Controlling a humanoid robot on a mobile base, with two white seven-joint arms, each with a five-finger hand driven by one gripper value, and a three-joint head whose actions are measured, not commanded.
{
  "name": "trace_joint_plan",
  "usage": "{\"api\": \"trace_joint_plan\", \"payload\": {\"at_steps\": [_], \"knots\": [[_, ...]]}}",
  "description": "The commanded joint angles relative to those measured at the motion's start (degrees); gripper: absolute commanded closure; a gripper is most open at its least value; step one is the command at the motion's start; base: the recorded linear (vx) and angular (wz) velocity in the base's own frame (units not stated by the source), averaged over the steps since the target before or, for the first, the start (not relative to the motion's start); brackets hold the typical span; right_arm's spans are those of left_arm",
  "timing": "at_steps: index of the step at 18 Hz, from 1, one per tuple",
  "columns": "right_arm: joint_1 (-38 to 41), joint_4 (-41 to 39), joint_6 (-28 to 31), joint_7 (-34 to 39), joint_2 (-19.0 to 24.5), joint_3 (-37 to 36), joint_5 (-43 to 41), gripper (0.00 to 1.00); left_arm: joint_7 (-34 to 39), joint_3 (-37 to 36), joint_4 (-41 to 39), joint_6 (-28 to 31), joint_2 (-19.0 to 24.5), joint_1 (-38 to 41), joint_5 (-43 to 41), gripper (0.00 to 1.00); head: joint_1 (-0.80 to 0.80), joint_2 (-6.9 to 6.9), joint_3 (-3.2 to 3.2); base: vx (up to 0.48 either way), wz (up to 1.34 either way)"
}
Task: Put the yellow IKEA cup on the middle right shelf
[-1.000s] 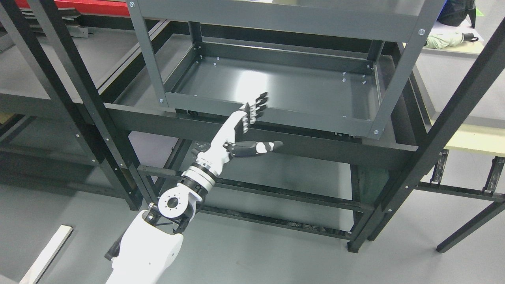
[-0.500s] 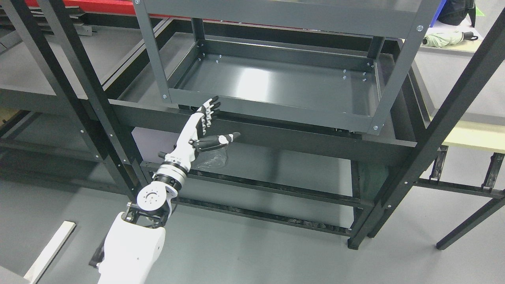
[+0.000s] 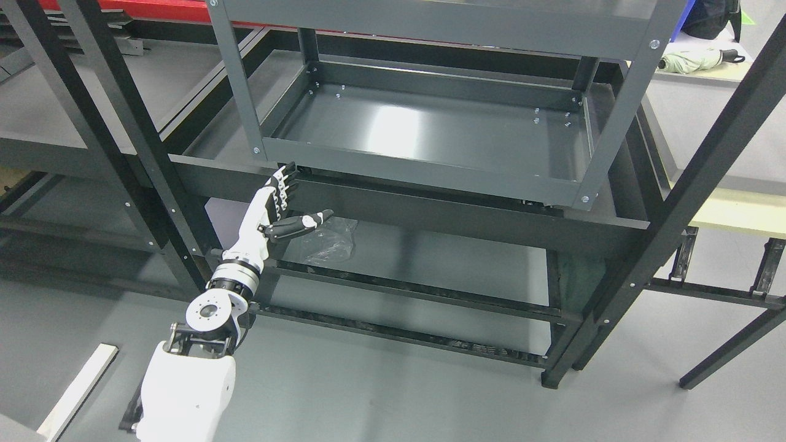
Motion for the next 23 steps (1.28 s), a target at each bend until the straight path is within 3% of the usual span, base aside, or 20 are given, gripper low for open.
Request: {"api": "trace_joint_plan", "payload": {"at_steps": [1,4,8,15,23], "knots": [[0.8,0.0,0.0,0.0,-1.0,1.0,-1.4,0.01,0.0,4.0,-5.4,0.4,-2.7,7.1,-0.4,0.01,0.0,0.0,0.0,0.0,0.0],[0.8,0.0,0.0,0.0,-1.0,1.0,-1.4,0.01,0.0,2.3,-11.5,2.1,-2.7,12.2,-0.5,0.01,0.0,0.0,0.0,0.0,0.0],[0.8,0.0,0.0,0.0,-1.0,1.0,-1.4,0.01,0.0,1.2,-13.4,1.2,-2.7,19.4,-0.5,0.01,0.0,0.0,0.0,0.0,0.0],[0.8,0.0,0.0,0.0,-1.0,1.0,-1.4,0.01,0.0,0.4,-13.5,-5.9,-2.7,15.3,-0.4,0.01,0.0,0.0,0.0,0.0,0.0],[0.8,0.0,0.0,0.0,-1.0,1.0,-1.4,0.01,0.0,-0.2,-13.5,-6.4,-2.7,15.5,-0.4,0.01,0.0,0.0,0.0,0.0,0.0]]}}
